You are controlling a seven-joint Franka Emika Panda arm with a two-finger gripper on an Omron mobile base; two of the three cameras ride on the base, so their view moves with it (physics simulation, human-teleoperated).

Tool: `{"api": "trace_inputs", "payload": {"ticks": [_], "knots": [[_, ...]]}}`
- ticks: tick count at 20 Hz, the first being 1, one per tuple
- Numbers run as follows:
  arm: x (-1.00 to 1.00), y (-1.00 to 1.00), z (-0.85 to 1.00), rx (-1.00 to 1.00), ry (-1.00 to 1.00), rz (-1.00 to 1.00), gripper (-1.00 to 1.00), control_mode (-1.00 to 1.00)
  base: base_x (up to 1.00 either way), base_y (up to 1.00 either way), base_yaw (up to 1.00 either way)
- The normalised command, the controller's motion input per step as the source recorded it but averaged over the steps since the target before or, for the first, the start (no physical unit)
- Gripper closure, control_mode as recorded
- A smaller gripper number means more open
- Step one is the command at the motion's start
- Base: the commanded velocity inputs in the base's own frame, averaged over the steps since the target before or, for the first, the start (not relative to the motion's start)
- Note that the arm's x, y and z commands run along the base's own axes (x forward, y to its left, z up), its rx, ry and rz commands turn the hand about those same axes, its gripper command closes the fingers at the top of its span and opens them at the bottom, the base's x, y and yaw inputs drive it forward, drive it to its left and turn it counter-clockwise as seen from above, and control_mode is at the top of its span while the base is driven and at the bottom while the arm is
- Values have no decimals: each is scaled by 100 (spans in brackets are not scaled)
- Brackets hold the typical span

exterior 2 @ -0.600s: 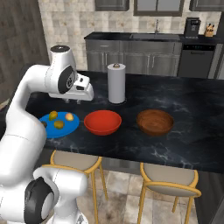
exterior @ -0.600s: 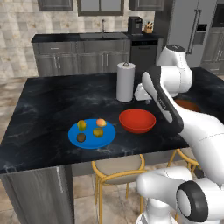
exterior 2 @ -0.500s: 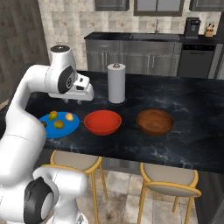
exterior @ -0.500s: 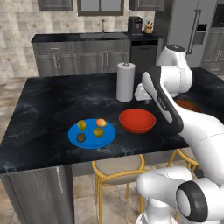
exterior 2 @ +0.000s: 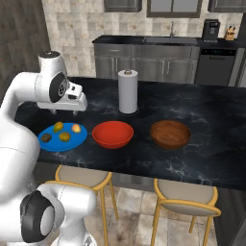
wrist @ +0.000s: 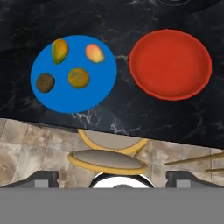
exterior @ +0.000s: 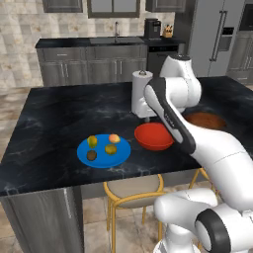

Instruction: Take the fruits from the plate on the dining counter and place two fruits in each bowl.

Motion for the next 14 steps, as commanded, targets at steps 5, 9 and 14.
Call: {"api": "trace_inputs", "payload": {"ticks": [5, 9, 14], "knots": [[15, 63, -43, 0, 18, 9, -100, -100, 0, 0, 0], [51, 44, -79, 0, 26, 11, -100, -100, 0, 0, 0], [68, 55, -70, -2, 12, 2, -100, -100, 0, 0, 0]]}}
